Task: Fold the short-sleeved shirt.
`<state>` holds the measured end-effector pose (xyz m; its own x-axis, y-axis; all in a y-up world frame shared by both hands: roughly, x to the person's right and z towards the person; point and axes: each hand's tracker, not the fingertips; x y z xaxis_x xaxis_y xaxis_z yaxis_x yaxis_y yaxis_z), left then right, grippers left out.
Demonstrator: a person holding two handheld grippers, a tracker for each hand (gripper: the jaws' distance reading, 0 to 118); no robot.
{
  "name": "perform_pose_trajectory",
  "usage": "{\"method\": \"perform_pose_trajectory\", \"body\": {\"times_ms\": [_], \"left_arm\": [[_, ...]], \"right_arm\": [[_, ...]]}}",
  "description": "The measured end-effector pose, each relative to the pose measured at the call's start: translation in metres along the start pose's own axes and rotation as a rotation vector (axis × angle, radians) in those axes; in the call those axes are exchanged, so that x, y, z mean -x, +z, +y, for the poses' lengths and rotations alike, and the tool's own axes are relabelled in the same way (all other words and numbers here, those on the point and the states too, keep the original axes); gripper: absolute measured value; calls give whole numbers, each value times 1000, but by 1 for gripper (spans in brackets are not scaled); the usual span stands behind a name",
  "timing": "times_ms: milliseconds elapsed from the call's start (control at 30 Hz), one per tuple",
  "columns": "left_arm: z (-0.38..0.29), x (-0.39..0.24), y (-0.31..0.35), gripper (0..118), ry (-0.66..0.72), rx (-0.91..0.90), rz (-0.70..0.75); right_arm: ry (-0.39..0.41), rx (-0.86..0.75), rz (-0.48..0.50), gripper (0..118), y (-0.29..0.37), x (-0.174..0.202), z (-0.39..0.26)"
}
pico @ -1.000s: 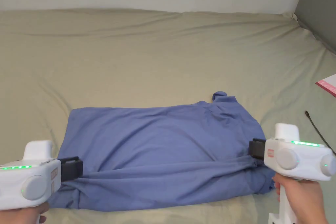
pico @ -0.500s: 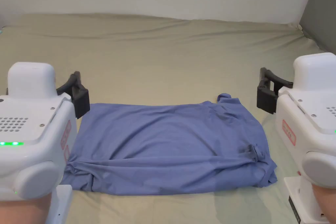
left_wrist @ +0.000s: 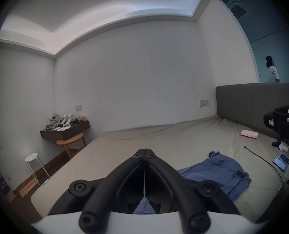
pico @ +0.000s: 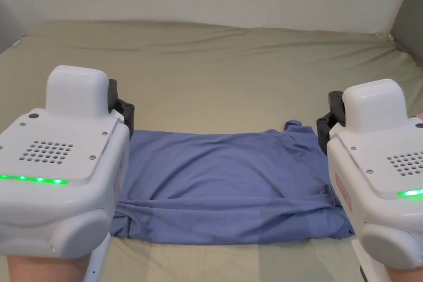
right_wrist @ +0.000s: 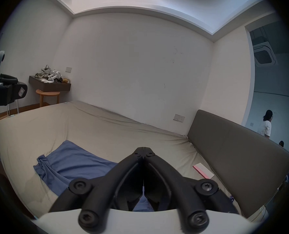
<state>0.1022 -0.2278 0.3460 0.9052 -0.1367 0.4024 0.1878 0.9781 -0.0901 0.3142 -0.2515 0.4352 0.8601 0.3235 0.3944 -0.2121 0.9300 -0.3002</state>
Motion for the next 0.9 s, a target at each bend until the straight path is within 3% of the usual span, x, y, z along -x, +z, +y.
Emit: {"method": "perform_pose_trajectory", "body": {"times_ms": [167,200,233,300,333,367,533,600,633,733,800,833,900], "left_arm": [[-41,12,-29,0,4,168,-10],[-53,15,-37,5,14,219,-15],[-67,19,-45,20,33,271,-21],[-102,28,-66,90,70,412,-32],[-121,32,-78,111,84,496,-34],[-142,36,-88,117,92,566,-28],[-229,51,-124,114,157,805,78],[-252,57,-139,100,206,873,114],[-258,59,-143,93,217,890,121],[-261,60,-146,94,237,864,111],[-249,54,-145,87,171,863,70],[-244,50,-142,74,152,843,36],[-232,40,-140,9,83,822,31]], "right_arm": [[1,52,-4,2,-9,-6,-18],[0,63,-4,2,-12,-9,-22],[-3,76,-5,2,-12,-9,-26],[-5,103,-14,2,-16,-15,-35],[-5,115,-20,2,-19,-18,-40],[-4,129,-27,2,-18,-18,-43],[-10,200,-69,2,-25,-37,-64],[-5,231,-86,2,-30,-43,-73],[-3,243,-94,2,-30,-46,-76],[5,273,-113,2,-36,-53,-86],[9,297,-118,2,-40,-56,-90],[6,313,-114,2,-44,-58,-94],[-2,357,-111,2,-56,-62,-104]]}}
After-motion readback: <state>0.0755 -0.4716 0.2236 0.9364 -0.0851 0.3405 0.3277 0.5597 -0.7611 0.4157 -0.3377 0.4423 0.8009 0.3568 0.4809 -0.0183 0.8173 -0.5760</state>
